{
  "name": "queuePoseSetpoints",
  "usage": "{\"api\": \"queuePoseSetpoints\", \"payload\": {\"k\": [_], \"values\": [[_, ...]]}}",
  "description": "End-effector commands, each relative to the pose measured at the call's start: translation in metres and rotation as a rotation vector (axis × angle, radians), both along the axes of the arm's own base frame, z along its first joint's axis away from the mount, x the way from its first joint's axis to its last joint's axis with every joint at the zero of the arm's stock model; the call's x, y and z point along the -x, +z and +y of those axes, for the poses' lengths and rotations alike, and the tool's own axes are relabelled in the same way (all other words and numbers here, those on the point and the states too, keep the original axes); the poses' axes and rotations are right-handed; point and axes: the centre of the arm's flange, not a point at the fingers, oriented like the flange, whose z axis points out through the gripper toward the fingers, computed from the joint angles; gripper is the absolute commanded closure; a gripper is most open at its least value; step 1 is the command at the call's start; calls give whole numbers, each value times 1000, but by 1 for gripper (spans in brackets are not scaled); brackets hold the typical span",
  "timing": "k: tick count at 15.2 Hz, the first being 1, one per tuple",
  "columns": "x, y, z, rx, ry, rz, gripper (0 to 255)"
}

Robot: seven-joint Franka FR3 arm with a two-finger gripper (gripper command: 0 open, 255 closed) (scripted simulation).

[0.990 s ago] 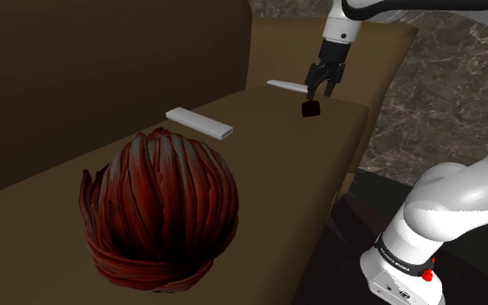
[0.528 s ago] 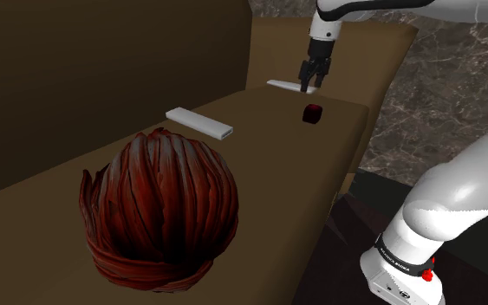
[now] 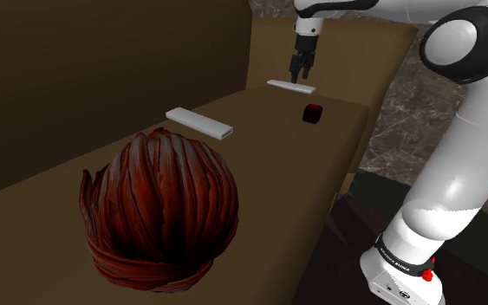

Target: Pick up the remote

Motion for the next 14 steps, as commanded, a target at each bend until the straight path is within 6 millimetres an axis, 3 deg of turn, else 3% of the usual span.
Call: {"api": "queuePoseSetpoints", "payload": {"k": [1,5,14], "values": [[-24,-3,-10,6,35,5,0],[-67,-3,-28,16,90,13,0],[-67,-43,-28,16,90,13,0]]}}
